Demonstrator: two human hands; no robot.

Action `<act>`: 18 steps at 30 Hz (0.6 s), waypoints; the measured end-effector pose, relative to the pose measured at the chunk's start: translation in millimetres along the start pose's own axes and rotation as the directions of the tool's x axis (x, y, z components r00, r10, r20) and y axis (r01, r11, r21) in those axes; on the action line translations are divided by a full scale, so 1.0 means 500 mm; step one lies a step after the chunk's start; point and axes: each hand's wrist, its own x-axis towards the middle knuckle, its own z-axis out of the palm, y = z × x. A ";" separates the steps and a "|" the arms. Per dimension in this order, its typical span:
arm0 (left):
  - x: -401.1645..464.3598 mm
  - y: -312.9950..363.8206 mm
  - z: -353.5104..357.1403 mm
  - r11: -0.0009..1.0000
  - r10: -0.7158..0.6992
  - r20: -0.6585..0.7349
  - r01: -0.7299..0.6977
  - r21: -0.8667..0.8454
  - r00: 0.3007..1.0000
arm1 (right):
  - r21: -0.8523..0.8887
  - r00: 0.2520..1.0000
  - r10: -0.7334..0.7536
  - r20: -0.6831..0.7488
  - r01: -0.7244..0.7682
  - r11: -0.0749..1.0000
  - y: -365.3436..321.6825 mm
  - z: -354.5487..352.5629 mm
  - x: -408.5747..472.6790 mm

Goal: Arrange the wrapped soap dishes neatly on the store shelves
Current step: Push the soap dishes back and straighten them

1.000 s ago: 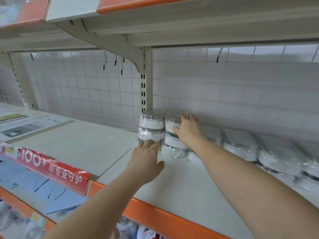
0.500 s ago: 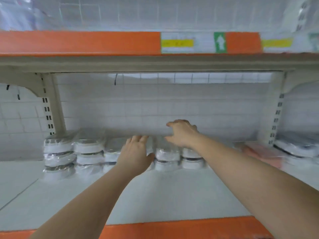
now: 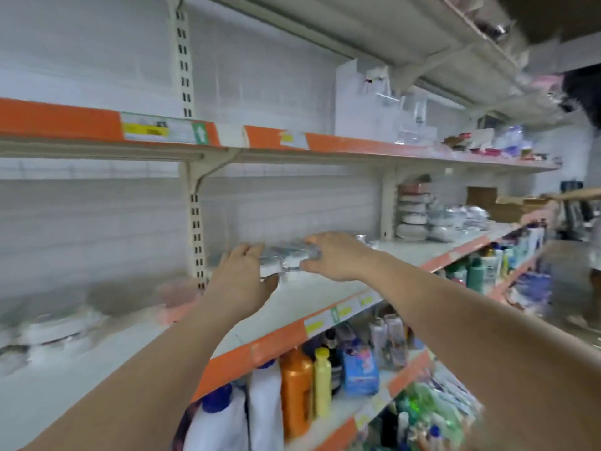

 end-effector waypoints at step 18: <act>0.520 0.548 0.438 0.950 0.288 0.076 -0.275 -0.151 0.955 | 0.042 0.919 0.393 0.000 -0.393 0.919 0.798 -0.024 0.069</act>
